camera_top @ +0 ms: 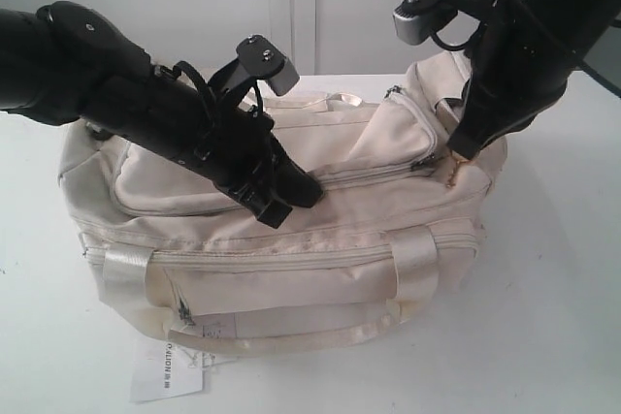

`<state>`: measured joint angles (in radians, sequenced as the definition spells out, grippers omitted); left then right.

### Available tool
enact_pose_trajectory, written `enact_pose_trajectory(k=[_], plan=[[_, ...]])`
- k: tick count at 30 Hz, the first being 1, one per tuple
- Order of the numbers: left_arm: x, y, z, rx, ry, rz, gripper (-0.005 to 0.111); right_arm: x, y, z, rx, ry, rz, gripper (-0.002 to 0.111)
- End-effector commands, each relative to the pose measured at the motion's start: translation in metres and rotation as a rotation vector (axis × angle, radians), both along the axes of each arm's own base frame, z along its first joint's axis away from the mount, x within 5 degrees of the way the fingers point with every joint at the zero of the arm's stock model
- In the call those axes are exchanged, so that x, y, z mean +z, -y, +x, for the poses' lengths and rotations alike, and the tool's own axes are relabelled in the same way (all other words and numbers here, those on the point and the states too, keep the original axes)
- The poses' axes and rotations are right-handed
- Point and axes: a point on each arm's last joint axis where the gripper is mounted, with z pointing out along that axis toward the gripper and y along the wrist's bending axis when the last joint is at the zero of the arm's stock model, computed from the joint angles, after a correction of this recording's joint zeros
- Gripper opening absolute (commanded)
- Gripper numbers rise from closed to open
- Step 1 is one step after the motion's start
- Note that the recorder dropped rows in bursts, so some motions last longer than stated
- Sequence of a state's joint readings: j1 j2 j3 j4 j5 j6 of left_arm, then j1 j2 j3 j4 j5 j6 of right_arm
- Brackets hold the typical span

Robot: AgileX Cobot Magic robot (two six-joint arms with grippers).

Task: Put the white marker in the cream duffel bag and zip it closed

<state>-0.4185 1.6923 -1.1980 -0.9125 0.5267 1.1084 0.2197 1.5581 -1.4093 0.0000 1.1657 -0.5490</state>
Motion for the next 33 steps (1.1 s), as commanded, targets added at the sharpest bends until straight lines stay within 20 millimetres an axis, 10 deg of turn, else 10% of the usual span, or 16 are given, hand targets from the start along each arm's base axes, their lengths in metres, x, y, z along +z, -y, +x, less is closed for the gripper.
enact_pose_trajectory(k=[1, 33], plan=[[0.006, 0.001, -0.007, -0.037, -0.019, -0.008, 0.000, 0.003, 0.012, 0.002, -0.017, 0.049, -0.068, 0.000], [0.006, 0.001, -0.009, -0.073, -0.018, -0.005, 0.000, -0.002, 0.012, 0.035, -0.061, 0.259, 0.008, 0.000]])
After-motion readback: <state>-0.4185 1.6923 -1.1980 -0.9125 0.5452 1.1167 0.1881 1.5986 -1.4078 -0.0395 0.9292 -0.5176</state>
